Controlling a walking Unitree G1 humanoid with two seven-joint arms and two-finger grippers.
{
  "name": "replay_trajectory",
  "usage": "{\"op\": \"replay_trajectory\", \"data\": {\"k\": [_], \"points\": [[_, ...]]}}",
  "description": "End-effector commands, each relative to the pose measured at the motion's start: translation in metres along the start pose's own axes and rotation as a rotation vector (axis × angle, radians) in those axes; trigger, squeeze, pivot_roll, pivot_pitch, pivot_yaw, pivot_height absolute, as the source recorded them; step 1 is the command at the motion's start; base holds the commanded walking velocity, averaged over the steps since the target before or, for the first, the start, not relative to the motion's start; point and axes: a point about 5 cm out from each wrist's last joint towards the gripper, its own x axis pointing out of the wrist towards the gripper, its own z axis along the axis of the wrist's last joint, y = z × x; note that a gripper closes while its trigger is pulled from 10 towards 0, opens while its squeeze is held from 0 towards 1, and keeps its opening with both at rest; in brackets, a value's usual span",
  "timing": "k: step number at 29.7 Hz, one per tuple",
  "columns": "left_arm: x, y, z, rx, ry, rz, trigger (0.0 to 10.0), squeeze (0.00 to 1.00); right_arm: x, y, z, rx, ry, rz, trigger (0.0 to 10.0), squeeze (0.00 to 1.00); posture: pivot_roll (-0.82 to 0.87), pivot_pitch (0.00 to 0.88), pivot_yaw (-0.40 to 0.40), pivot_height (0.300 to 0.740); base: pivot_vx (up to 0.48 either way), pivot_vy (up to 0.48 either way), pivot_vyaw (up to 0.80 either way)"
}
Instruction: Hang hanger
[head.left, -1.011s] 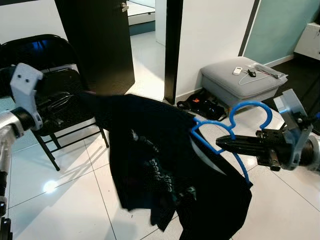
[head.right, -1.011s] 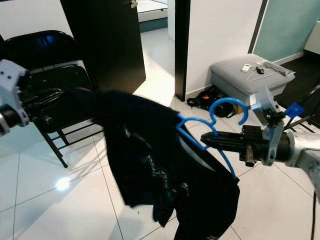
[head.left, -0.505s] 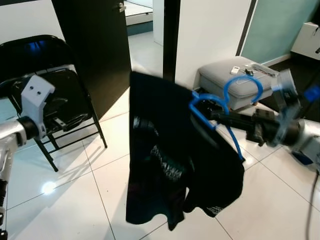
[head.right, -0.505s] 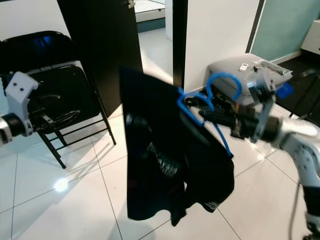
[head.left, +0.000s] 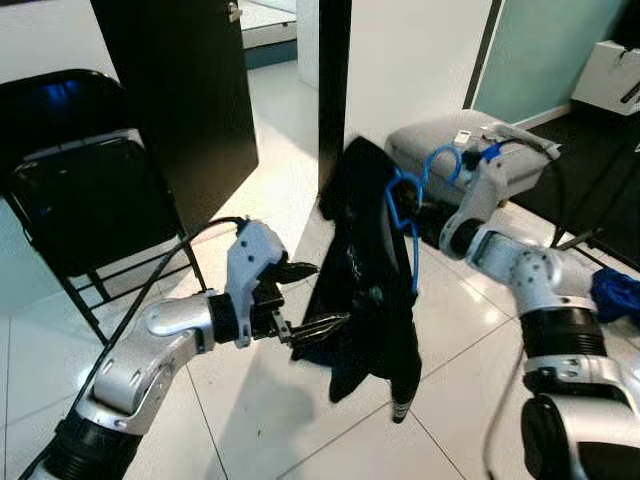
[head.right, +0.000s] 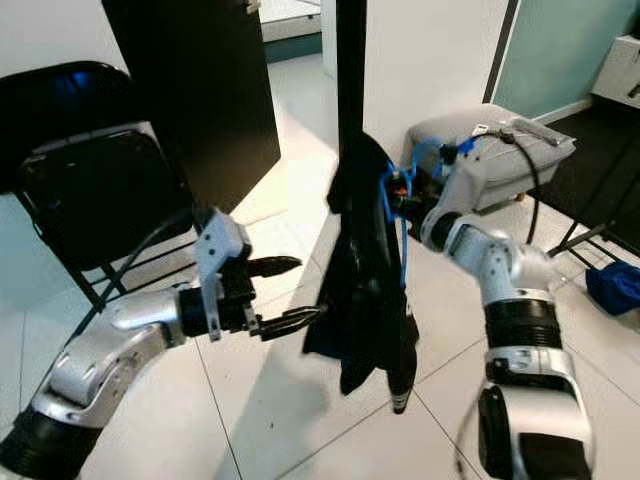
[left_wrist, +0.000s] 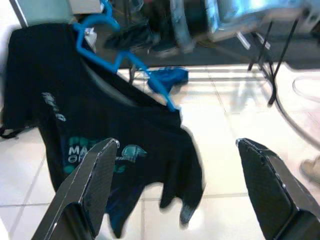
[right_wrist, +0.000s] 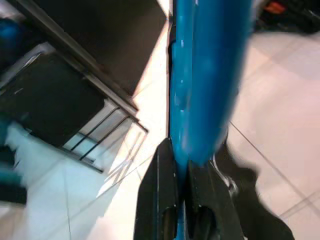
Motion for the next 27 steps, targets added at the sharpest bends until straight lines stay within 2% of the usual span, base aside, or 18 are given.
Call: {"op": "replay_trajectory", "data": {"k": [1,4,6,7,14,15,19,20,25,26,27], "points": [[0.005,-0.011,-0.004,-0.015,0.016,-0.021,10.0,0.0,0.005,0.011,0.005,0.041,-0.039,-0.027,10.0,0.0,-0.05,0.032,0.007,0.74,0.0,0.0,0.0],[0.012,-0.027,-0.011,-0.053,0.027,-0.055,10.0,0.0,0.012,0.032,-0.005,0.085,-0.024,-0.004,10.0,0.0,-0.04,0.036,0.013,0.74,0.0,0.0,0.0],[0.013,-0.029,-0.012,-0.059,0.029,-0.059,10.0,0.0,0.013,0.035,-0.005,0.089,-0.022,0.002,10.0,0.0,-0.04,0.036,0.013,0.74,0.0,0.0,0.0],[0.015,-0.034,-0.014,-0.061,0.054,-0.052,10.0,0.0,0.014,0.045,-0.001,0.109,-0.021,0.002,10.0,0.0,-0.04,0.043,0.018,0.74,0.0,0.0,0.0],[0.018,-0.038,-0.025,-0.064,0.113,-0.029,10.0,0.0,0.012,0.051,0.009,0.135,-0.043,-0.007,10.0,0.0,-0.05,0.05,0.028,0.74,0.0,0.0,0.0],[0.018,-0.039,-0.03,-0.069,0.146,-0.017,10.0,0.0,0.01,0.051,0.015,0.15,-0.062,-0.016,10.0,0.0,-0.05,0.053,0.034,0.74,0.0,0.0,0.0],[0.016,-0.032,-0.042,-0.055,0.229,0.043,10.0,0.0,0.002,0.051,0.038,0.202,-0.126,-0.007,10.0,0.0,-0.05,0.055,0.045,0.74,0.0,0.0,0.0],[0.016,-0.032,-0.042,-0.055,0.229,0.043,10.0,0.0,0.002,0.051,0.038,0.202,-0.126,-0.007,10.0,0.0,-0.05,0.055,0.045,0.74,0.0,0.0,0.0],[0.016,-0.022,-0.043,0.012,0.254,0.125,10.0,0.0,-0.004,0.061,0.052,0.226,-0.154,0.042,10.0,0.0,-0.05,0.055,0.049,0.74,0.0,0.0,0.0],[0.017,-0.014,-0.046,0.059,0.283,0.195,10.0,0.0,-0.007,0.066,0.057,0.223,-0.164,0.061,10.0,0.0,-0.05,0.057,0.052,0.74,0.0,0.0,0.0],[0.017,-0.012,-0.048,0.064,0.298,0.214,10.0,0.0,-0.008,0.068,0.058,0.222,-0.168,0.065,10.0,0.0,-0.05,0.057,0.052,0.74,0.0,0.0,0.0]]}}
